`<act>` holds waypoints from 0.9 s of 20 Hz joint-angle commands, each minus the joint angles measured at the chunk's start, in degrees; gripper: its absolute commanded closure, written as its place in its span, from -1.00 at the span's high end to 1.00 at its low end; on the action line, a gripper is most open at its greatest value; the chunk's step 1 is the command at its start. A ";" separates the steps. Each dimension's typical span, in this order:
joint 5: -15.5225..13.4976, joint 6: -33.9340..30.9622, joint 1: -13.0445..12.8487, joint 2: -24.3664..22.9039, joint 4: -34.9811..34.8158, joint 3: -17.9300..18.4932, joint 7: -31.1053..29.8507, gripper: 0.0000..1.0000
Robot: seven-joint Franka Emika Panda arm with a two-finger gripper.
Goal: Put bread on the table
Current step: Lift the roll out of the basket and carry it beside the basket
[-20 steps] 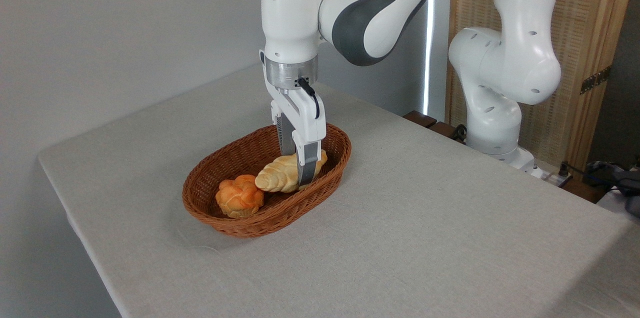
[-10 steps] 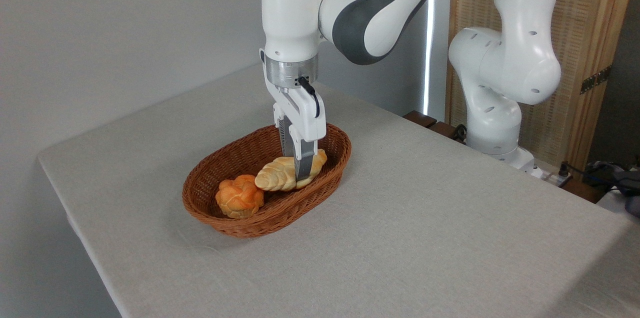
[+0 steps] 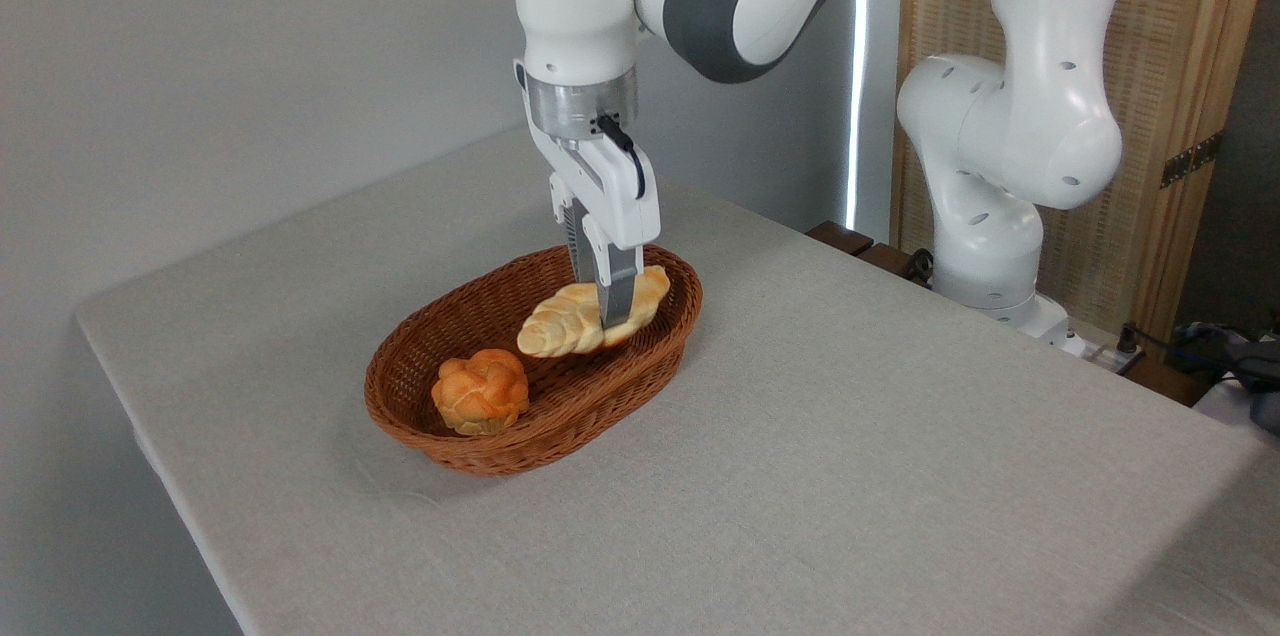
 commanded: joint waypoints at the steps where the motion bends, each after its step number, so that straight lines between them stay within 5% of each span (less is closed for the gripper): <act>1: -1.79 -3.53 -0.43 0.34 4.92 2.98 -0.14 -0.06; 5: -1.70 -3.89 -0.26 2.18 9.93 6.94 0.22 -0.04; 14: -0.39 -2.92 0.18 14.92 19.52 21.53 3.90 0.12; 18: 1.54 -1.17 0.18 18.09 20.06 23.56 5.49 0.52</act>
